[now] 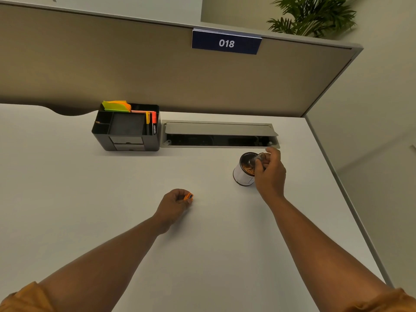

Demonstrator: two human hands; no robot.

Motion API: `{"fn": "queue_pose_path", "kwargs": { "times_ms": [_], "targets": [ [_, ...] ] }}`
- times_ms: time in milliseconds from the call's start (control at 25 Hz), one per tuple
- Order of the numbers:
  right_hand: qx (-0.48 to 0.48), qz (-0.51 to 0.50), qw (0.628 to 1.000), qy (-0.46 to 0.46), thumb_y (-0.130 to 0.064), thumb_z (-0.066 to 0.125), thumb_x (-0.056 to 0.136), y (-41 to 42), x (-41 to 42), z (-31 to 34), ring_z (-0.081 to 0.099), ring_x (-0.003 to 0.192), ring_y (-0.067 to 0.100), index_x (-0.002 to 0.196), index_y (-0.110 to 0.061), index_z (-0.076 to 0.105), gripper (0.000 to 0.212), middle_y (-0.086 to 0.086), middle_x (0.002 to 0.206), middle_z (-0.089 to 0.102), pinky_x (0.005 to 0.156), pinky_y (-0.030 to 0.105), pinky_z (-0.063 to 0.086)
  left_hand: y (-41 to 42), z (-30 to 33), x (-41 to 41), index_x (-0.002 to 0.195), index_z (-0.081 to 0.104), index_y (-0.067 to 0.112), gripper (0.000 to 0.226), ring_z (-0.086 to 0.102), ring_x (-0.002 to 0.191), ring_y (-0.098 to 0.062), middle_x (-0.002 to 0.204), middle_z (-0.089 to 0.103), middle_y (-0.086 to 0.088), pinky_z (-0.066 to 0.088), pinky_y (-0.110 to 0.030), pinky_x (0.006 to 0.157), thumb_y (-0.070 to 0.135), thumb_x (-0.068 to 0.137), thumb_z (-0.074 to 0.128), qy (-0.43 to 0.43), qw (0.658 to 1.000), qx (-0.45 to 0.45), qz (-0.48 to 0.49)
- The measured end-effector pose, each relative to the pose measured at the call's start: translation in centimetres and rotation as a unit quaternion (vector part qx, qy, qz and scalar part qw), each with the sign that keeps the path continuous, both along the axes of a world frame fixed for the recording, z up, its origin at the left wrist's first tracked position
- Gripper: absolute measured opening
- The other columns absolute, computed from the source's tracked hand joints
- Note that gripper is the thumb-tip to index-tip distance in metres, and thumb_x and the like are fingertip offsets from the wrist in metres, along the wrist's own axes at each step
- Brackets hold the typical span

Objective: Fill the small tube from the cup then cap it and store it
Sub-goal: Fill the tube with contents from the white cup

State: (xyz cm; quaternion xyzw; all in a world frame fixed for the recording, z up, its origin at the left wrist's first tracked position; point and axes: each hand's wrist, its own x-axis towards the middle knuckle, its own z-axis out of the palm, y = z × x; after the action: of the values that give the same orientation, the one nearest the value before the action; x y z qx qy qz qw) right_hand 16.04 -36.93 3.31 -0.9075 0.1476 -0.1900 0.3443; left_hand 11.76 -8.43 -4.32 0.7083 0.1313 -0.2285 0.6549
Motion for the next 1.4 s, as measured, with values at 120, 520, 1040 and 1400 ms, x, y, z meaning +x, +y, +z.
{"fn": "queue_pose_path", "kwargs": {
  "times_ms": [120, 520, 1040, 1400],
  "targets": [
    [-0.016, 0.011, 1.000, 0.000, -0.014, 0.061, 0.095, 0.0, -0.1, -0.2, 0.067, 0.095, 0.027, 0.115, -0.015, 0.057, 0.020, 0.008, 0.103, 0.070, 0.075, 0.029, 0.056, 0.0, 0.1, 0.0, 0.104, 0.069, 0.011, 0.011, 0.063, 0.081, -0.014, 0.094, 0.070, -0.003, 0.050, -0.024, 0.076, 0.012, 0.093, 0.070, -0.001, 1.000, 0.000, -0.001],
    [0.007, -0.002, 1.000, -0.018, -0.015, 0.062, 0.095, 0.3, -0.4, -0.2, 0.065, 0.096, 0.023, 0.121, -0.017, 0.053, 0.027, 0.008, 0.106, 0.069, 0.076, 0.028, 0.055, -0.1, 0.2, -0.1, 0.107, 0.068, 0.009, 0.014, 0.063, 0.079, -0.011, 0.093, 0.070, 0.000, 0.049, -0.021, 0.074, 0.011, 0.093, 0.069, 0.001, 1.000, 0.005, 0.003],
    [0.185, -0.147, 0.972, -0.011, -0.007, 0.064, 0.092, 0.7, -0.4, 0.4, 0.065, 0.093, 0.018, 0.116, -0.022, 0.056, 0.029, 0.000, 0.105, 0.065, 0.065, 0.012, 0.045, -0.2, 0.1, -0.4, 0.107, 0.068, 0.009, 0.014, 0.063, 0.079, -0.013, 0.092, 0.070, -0.002, 0.051, -0.018, 0.069, 0.010, 0.093, 0.069, -0.005, 1.000, 0.006, 0.012],
    [0.499, -0.232, 0.835, -0.017, -0.001, 0.069, 0.086, 0.6, -2.6, 1.2, 0.069, 0.087, 0.021, 0.105, -0.015, 0.061, 0.024, 0.005, 0.099, 0.065, 0.075, 0.029, 0.059, -0.6, 1.4, -0.9, 0.094, 0.072, 0.016, 0.009, 0.064, 0.086, -0.022, 0.090, 0.072, -0.007, 0.054, -0.031, 0.084, 0.007, 0.092, 0.069, 0.028, 0.995, -0.065, 0.072]
  ]
}}
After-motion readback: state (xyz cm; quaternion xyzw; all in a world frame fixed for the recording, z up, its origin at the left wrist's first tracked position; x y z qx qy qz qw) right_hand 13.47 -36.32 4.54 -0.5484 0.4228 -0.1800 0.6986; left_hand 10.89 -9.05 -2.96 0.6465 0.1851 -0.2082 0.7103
